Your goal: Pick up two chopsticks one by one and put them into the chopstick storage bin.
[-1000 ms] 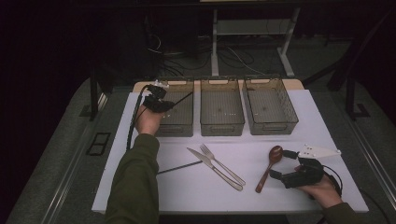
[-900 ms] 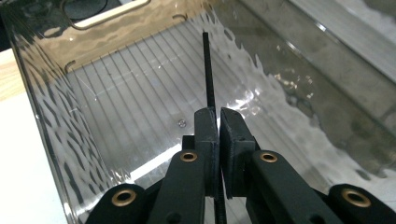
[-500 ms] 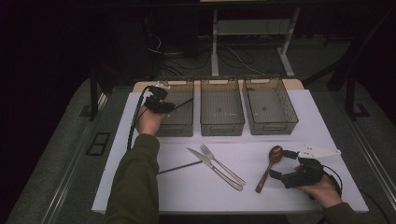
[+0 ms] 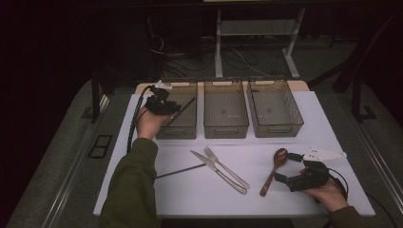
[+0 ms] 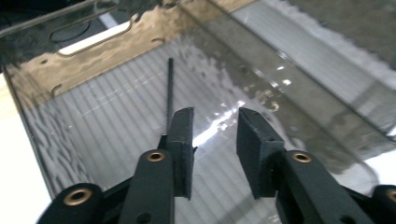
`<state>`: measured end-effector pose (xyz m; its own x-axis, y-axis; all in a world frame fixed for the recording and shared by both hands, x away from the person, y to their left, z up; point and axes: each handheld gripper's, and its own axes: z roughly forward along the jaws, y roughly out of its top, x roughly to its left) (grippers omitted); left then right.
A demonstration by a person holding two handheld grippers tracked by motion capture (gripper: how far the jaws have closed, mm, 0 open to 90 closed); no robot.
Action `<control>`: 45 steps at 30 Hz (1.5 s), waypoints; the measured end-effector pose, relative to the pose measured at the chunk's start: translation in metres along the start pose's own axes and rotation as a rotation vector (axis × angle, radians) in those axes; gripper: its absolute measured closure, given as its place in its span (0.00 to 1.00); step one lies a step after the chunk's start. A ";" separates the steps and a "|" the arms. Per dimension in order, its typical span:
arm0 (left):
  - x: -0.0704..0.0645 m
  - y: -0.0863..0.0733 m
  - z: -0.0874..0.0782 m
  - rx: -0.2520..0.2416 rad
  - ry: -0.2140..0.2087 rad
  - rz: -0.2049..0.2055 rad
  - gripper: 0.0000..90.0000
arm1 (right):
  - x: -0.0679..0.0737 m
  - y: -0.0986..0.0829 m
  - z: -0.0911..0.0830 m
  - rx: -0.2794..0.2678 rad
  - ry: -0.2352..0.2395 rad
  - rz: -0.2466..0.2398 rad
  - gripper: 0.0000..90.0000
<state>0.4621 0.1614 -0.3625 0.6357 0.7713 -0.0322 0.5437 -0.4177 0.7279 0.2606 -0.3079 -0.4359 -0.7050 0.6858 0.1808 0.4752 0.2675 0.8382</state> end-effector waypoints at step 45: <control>-0.079 -0.096 -0.078 -0.184 -0.269 0.180 0.28 | 0.001 0.000 0.001 -0.002 0.011 -0.001 0.00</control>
<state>0.3172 0.1779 -0.3765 0.8467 0.5295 -0.0531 0.3179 -0.4233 0.8484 0.2603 -0.3070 -0.4361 -0.7109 0.6783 0.1857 0.4735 0.2664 0.8396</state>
